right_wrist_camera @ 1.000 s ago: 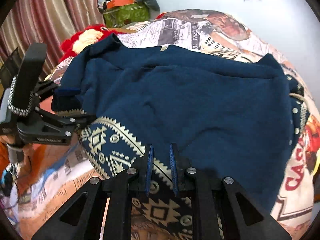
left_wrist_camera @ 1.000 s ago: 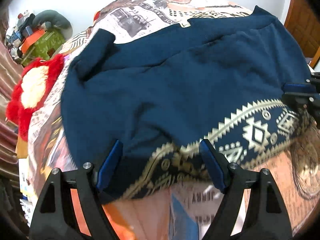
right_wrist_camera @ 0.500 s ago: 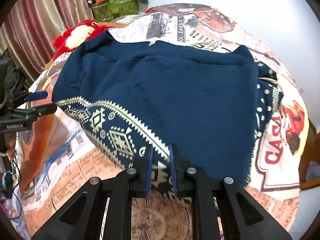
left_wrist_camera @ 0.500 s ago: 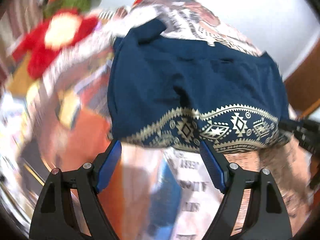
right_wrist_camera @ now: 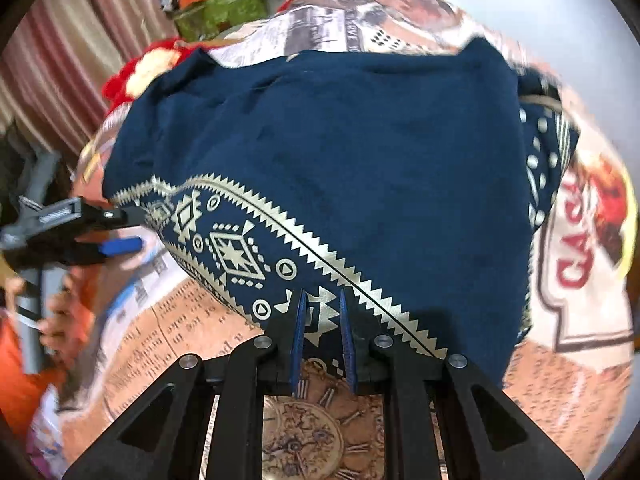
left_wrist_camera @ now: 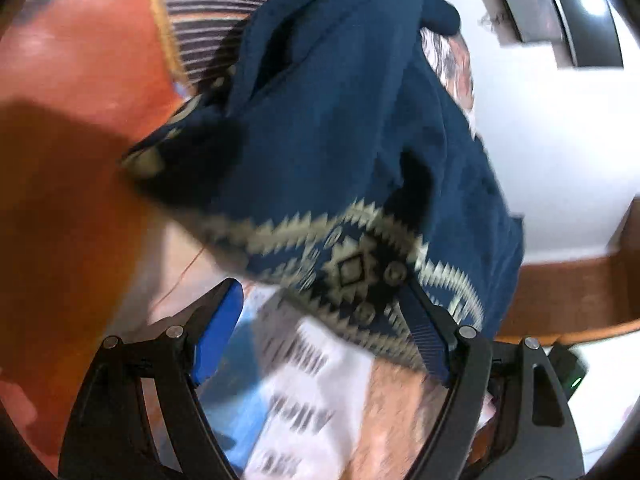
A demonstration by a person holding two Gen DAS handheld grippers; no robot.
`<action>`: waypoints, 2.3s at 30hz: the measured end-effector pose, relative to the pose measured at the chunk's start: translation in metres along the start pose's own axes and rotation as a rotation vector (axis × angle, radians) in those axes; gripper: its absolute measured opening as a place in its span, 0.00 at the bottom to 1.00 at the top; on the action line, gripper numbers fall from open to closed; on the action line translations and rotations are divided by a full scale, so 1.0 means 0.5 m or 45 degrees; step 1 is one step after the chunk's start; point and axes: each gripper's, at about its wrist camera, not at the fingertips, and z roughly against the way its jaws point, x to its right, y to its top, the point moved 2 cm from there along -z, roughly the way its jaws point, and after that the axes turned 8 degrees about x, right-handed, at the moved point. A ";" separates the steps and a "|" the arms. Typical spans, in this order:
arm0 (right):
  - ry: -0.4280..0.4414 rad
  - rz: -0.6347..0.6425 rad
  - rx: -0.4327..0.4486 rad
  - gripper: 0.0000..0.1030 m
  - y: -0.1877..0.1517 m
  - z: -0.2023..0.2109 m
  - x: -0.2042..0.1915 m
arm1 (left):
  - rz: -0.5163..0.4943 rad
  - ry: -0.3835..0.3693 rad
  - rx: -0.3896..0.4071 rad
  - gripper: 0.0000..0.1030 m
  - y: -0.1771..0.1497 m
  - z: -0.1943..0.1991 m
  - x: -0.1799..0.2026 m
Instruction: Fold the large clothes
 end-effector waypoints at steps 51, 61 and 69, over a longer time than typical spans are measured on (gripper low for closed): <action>0.363 0.006 -0.124 0.13 -0.014 -0.056 -0.176 | -0.255 0.348 0.431 0.27 -0.131 0.251 0.084; 0.346 0.019 -0.189 0.13 0.008 -0.031 -0.183 | -0.409 0.471 0.553 0.11 -0.090 0.225 0.142; 0.331 -0.009 -0.167 0.13 -0.005 -0.087 -0.196 | -0.809 0.437 0.602 0.06 -0.119 0.186 0.315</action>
